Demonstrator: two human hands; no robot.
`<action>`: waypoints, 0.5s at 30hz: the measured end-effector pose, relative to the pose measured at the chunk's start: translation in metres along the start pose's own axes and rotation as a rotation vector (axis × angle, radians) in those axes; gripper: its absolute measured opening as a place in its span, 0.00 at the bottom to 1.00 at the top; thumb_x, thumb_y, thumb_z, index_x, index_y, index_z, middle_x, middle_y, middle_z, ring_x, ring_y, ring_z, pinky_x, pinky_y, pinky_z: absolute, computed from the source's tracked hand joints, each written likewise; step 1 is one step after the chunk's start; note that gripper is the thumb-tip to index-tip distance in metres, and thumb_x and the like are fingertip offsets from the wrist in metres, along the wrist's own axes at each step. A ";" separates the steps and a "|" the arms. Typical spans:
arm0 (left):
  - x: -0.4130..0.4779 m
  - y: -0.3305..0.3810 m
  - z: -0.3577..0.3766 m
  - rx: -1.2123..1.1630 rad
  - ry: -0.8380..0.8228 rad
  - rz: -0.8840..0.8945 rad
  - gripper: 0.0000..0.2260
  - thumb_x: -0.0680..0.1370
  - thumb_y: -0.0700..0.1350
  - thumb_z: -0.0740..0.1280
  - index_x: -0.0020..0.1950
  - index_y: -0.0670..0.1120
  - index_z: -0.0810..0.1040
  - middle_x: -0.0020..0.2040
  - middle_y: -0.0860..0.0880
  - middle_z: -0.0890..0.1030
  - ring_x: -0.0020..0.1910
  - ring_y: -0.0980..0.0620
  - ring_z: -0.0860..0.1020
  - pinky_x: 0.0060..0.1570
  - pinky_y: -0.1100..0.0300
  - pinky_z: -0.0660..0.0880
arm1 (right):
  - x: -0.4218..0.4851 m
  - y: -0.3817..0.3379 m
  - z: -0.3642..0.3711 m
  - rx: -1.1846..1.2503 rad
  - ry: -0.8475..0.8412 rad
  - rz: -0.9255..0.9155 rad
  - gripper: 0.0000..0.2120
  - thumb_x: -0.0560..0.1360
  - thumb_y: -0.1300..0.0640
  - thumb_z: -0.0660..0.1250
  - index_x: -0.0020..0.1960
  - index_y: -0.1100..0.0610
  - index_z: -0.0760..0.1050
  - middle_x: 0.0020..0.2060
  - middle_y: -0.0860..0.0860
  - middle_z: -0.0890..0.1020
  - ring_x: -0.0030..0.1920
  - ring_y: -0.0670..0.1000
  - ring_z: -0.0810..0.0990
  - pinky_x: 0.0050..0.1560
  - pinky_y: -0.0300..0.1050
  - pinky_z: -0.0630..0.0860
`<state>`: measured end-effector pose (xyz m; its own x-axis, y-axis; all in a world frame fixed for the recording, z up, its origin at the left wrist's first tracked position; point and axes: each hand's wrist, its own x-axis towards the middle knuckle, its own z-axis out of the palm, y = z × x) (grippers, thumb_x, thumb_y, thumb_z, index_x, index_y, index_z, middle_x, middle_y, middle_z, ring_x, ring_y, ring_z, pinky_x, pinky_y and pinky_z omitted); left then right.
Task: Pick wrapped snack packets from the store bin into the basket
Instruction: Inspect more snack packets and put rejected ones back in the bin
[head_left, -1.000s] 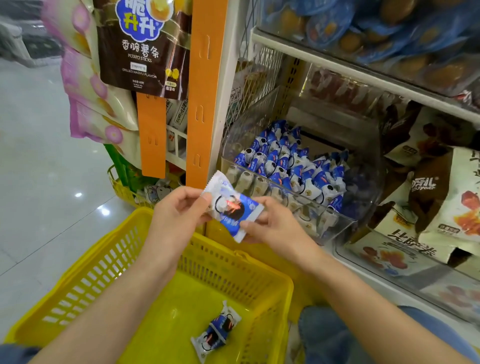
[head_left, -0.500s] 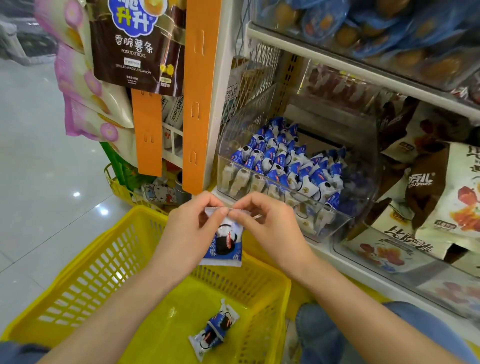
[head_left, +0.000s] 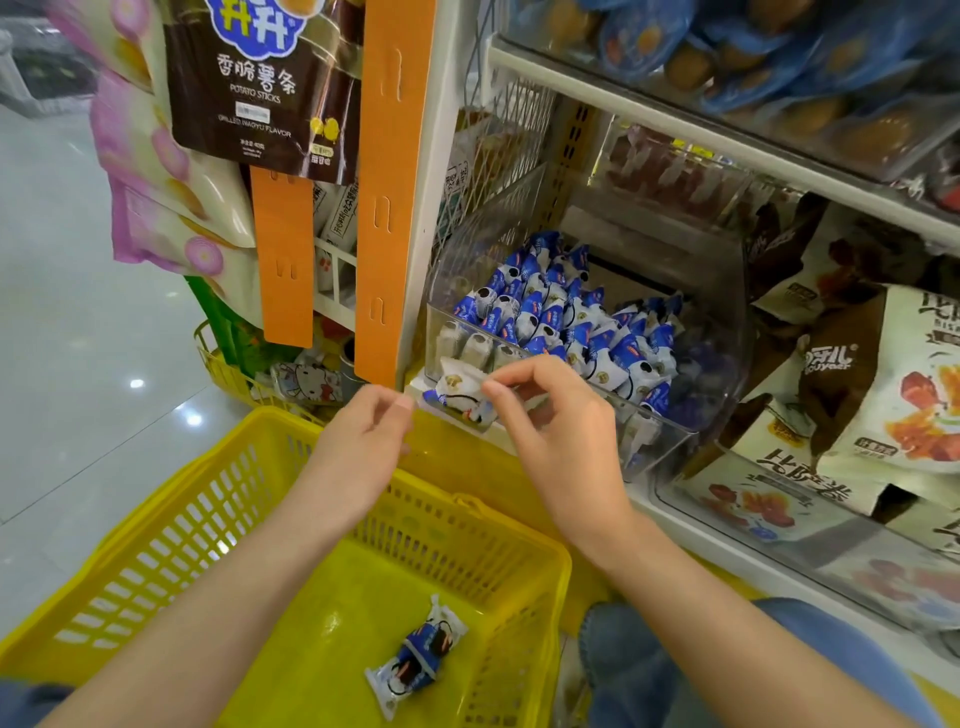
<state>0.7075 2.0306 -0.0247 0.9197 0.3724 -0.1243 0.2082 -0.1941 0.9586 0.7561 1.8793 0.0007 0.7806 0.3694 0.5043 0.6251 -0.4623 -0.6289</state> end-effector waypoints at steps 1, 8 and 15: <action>0.000 0.002 -0.001 -0.030 -0.064 -0.089 0.12 0.82 0.51 0.53 0.45 0.53 0.74 0.44 0.50 0.79 0.43 0.52 0.78 0.47 0.55 0.75 | 0.000 0.001 0.000 0.036 0.005 0.020 0.02 0.75 0.55 0.66 0.47 0.53 0.77 0.39 0.45 0.79 0.40 0.42 0.77 0.40 0.32 0.73; -0.002 0.009 -0.003 -0.490 -0.191 -0.175 0.14 0.79 0.52 0.59 0.50 0.47 0.81 0.46 0.48 0.85 0.43 0.53 0.83 0.45 0.58 0.76 | -0.013 0.003 0.006 -0.145 -0.224 -0.288 0.05 0.74 0.55 0.67 0.46 0.56 0.79 0.45 0.49 0.79 0.49 0.47 0.74 0.49 0.40 0.71; -0.002 0.009 0.000 -0.329 -0.023 -0.077 0.08 0.79 0.45 0.61 0.45 0.53 0.79 0.40 0.56 0.84 0.44 0.57 0.81 0.50 0.57 0.75 | -0.011 -0.002 0.009 0.163 -0.215 0.207 0.11 0.76 0.51 0.62 0.57 0.46 0.67 0.48 0.40 0.75 0.49 0.36 0.74 0.48 0.28 0.72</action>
<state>0.7071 2.0283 -0.0152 0.9133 0.3537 -0.2017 0.1621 0.1387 0.9770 0.7462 1.8841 -0.0087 0.8625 0.4503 0.2308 0.4317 -0.4170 -0.7998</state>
